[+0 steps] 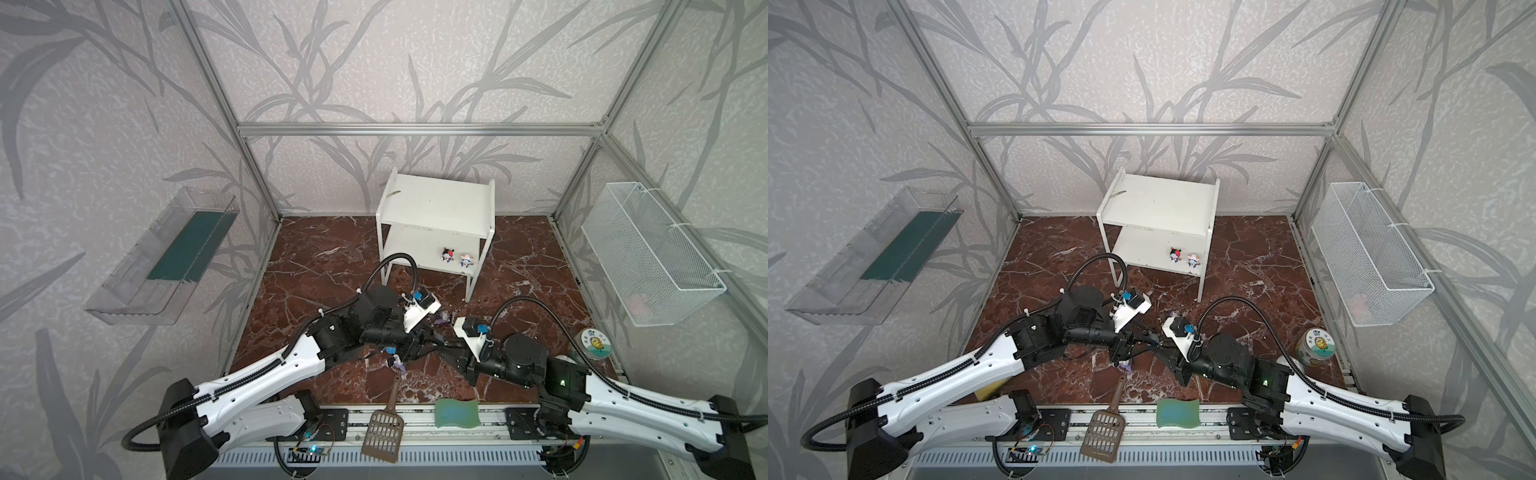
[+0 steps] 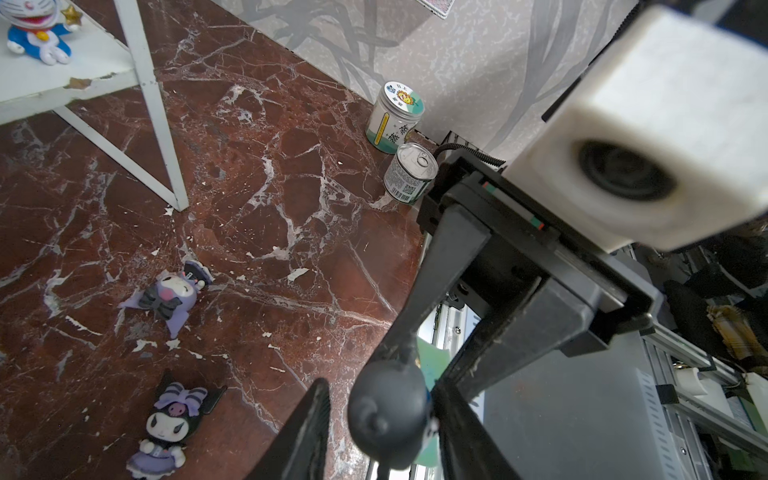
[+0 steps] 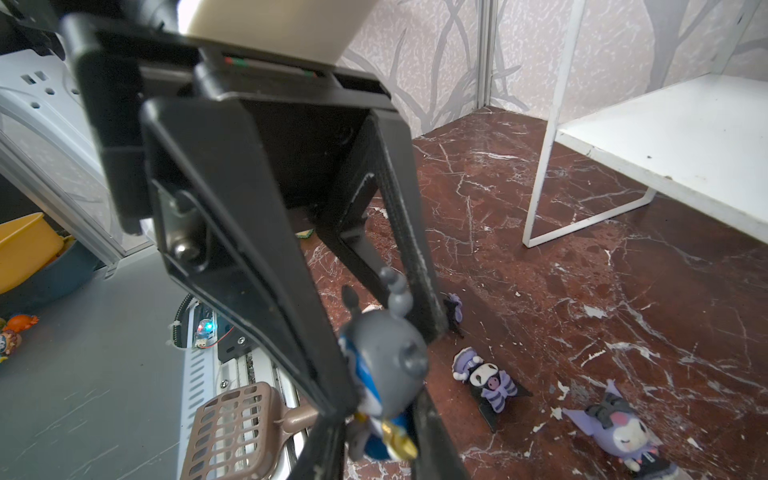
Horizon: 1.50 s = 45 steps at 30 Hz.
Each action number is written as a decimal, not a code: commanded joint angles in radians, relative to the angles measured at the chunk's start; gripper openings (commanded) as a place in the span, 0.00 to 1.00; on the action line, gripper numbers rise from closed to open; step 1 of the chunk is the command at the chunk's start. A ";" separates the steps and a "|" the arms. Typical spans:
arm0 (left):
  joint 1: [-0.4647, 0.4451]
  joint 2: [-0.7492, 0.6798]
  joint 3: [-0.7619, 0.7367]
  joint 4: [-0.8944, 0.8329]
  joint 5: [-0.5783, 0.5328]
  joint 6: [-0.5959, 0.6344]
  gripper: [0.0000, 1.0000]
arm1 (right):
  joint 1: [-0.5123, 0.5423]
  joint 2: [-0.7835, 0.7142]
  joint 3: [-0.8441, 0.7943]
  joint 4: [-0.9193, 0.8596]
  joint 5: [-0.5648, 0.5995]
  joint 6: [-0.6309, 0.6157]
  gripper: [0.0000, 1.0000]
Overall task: Place and organize the plastic toys onto the shelf
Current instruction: 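Close the left gripper on the gray-hat figure while the right gripper releases, then carry the gray-hat figure into the lower shelf while the right gripper withdraws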
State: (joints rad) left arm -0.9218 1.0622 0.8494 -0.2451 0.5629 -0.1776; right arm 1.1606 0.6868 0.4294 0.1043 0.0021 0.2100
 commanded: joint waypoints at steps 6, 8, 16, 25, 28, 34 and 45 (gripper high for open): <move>-0.003 -0.006 0.027 0.018 -0.019 0.014 0.30 | 0.019 0.003 0.025 0.060 0.035 -0.002 0.23; -0.003 -0.009 0.028 0.019 -0.046 0.030 0.29 | 0.017 0.009 0.025 0.050 0.028 0.005 0.33; 0.056 0.051 0.135 -0.100 -0.191 0.226 0.27 | 0.019 -0.077 0.021 -0.167 0.030 0.026 0.67; 0.193 0.267 0.348 -0.127 -0.227 0.444 0.26 | 0.019 -0.361 0.020 -0.463 0.167 0.008 0.86; 0.218 0.346 0.431 -0.147 -0.240 0.505 0.25 | 0.018 -0.403 0.036 -0.520 0.203 -0.006 0.87; 0.264 0.469 0.535 -0.150 -0.219 0.578 0.24 | 0.018 -0.443 0.046 -0.562 0.247 -0.025 0.89; 0.312 0.596 0.587 -0.074 -0.208 0.597 0.24 | 0.018 -0.467 0.040 -0.576 0.263 -0.022 0.90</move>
State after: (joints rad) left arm -0.6231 1.6516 1.4036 -0.3592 0.3378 0.3916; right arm 1.1709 0.2405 0.4450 -0.4568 0.2394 0.1928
